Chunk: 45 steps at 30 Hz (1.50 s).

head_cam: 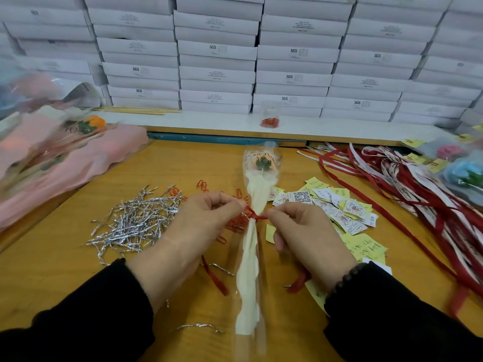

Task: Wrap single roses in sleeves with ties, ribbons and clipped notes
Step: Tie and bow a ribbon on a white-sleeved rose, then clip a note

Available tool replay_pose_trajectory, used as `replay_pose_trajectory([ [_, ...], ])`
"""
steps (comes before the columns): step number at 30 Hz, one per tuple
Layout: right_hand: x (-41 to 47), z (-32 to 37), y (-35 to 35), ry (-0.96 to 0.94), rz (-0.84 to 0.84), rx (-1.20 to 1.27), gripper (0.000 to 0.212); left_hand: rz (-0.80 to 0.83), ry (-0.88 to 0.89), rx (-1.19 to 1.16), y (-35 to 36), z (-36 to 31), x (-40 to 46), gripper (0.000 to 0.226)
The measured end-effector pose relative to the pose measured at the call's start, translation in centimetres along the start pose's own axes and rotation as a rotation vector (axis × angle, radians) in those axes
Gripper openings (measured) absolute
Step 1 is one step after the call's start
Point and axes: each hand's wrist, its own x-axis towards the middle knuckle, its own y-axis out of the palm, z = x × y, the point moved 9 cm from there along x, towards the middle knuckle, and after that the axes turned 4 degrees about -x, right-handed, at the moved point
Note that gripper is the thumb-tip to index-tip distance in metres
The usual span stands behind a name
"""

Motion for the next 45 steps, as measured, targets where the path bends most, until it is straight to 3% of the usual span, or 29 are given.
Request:
replay_pose_trajectory([
  [3, 0.0, 0.2, -0.1, -0.042, -0.011, -0.03, 0.012, -0.011, 0.059, 0.059, -0.1, -0.3, 0.1, 0.011],
  [8, -0.3, 1.5, -0.3, -0.142, 0.0, -0.01, 0.026, -0.019, 0.128, 0.139, -0.1, -0.7, 0.2, 0.015],
  [15, -2.7, 5.6, 1.7, -0.564, 0.197, -0.197, 0.036, 0.115, 0.16, 0.084, 1.1, -1.3, 0.2, 0.023],
  [18, -3.2, 6.2, 2.1, -0.637, 0.219, -0.209, 0.037, 0.212, 0.199, 0.179, 2.0, -1.8, -0.2, 0.03],
  [22, -2.9, 5.9, 2.0, -0.615, 0.213, -0.155, 0.028, 0.327, 0.213, 0.268, 2.8, -2.1, -0.8, 0.035],
  [29, -3.3, 6.3, 2.1, -0.589, 0.251, -0.019, 0.024, 0.357, 0.158, 0.184, 2.6, -1.9, -0.8, 0.029],
  [34, -1.2, 4.8, -1.4, -0.423, -0.075, 0.02, 0.019, 0.263, 0.131, 0.118, 1.9, -1.2, -0.2, 0.011],
  [37, -0.1, 3.0, -0.2, -0.304, 0.035, -0.195, 0.021, 0.261, 0.126, 0.113, 1.7, -1.3, -0.1, 0.01],
  [40, 0.0, 2.7, 0.8, -0.315, 0.082, -0.249, 0.019, 0.254, 0.114, 0.103, 1.7, -1.3, 0.0, 0.01],
  [45, 0.7, 1.6, 0.0, -0.225, 0.022, -0.036, 0.01, 0.183, 0.108, 0.151, 1.2, -1.2, 0.2, 0.012],
])
